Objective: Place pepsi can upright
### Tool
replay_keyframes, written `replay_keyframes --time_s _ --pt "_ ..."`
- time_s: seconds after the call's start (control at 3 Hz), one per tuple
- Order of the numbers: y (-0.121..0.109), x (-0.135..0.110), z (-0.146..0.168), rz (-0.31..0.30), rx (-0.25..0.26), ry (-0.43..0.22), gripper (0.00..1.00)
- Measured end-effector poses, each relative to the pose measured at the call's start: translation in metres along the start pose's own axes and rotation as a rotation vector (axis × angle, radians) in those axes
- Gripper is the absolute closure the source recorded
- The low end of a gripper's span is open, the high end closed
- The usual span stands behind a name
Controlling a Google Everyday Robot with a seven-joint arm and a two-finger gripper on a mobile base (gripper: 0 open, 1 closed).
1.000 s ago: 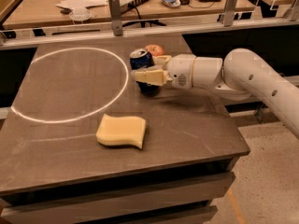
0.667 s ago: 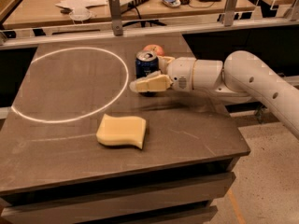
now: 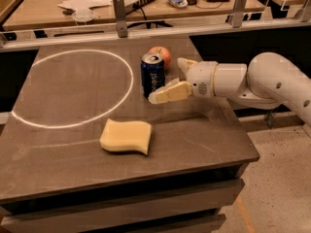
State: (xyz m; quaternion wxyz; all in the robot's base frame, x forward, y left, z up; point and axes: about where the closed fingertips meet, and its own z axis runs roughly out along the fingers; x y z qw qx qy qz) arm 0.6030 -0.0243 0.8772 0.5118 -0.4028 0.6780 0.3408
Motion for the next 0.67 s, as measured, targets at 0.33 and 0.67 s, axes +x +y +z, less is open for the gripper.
replay_keyframes --time_s 0.33,0.67 --pt "-0.0091 0.0065 -0.0361 0.000 0.121 0.052 0.00" --pt "-0.0091 0.0065 -0.0361 0.000 0.121 0.052 0.00"
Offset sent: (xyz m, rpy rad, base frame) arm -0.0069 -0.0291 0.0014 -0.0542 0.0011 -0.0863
